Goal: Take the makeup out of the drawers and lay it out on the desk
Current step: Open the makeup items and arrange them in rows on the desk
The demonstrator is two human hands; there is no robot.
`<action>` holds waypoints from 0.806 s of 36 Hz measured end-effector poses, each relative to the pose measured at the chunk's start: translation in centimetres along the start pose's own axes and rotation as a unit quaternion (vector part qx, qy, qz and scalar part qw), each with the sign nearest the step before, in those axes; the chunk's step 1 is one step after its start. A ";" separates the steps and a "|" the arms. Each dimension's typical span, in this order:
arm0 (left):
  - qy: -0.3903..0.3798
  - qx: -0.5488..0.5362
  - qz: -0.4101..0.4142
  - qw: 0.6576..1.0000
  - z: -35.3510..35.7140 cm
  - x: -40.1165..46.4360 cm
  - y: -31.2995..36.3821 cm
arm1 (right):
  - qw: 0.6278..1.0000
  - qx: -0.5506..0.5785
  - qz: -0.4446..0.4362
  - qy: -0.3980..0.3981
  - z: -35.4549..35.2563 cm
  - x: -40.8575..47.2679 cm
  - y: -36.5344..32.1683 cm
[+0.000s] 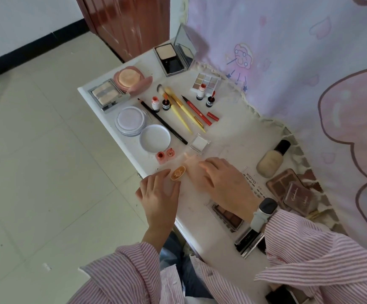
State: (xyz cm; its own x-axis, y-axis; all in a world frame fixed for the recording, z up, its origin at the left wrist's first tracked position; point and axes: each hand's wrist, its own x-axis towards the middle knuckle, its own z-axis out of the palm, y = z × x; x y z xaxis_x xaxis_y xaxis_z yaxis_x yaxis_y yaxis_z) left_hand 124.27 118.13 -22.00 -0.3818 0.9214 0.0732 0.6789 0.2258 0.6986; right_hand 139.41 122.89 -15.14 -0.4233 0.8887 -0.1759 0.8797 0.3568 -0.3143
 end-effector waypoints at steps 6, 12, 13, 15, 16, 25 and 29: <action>0.004 0.007 0.046 0.999 -0.5 -0.8 0.1 | 0.980 -0.015 0.145 0.134 -1.3 -0.7 4.2; 0.017 0.005 0.083 0.996 -0.4 -1.1 0.9 | 0.940 -0.085 0.328 0.021 -1.7 -0.5 7.8; 0.017 0.001 0.086 0.996 -0.4 -1.0 1.1 | 0.938 -0.090 0.335 0.017 -1.6 -0.4 8.1; 0.017 -0.005 0.090 0.996 -0.5 -0.8 1.4 | 0.931 -0.094 0.351 0.022 -1.5 -0.1 8.3; 0.018 -0.007 0.092 0.996 -0.6 -0.7 1.5 | 0.928 -0.092 0.361 0.021 -1.4 0.1 8.4; 0.040 -0.023 0.128 0.991 -1.7 -0.6 2.6 | 0.926 -0.007 0.377 0.011 -1.4 -0.1 8.3; 0.018 -0.071 0.132 0.989 -2.2 -0.6 3.5 | 0.939 0.115 0.310 0.097 -2.5 -0.9 7.6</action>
State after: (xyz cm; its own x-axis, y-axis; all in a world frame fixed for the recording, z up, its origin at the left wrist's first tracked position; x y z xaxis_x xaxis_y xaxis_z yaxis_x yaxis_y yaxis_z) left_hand 125.50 117.67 -18.07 -0.2269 0.9301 0.2889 0.6643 -0.0691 0.7443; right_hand 147.03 125.57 -15.07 0.2208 0.9487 -0.2261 0.8645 -0.2977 -0.4049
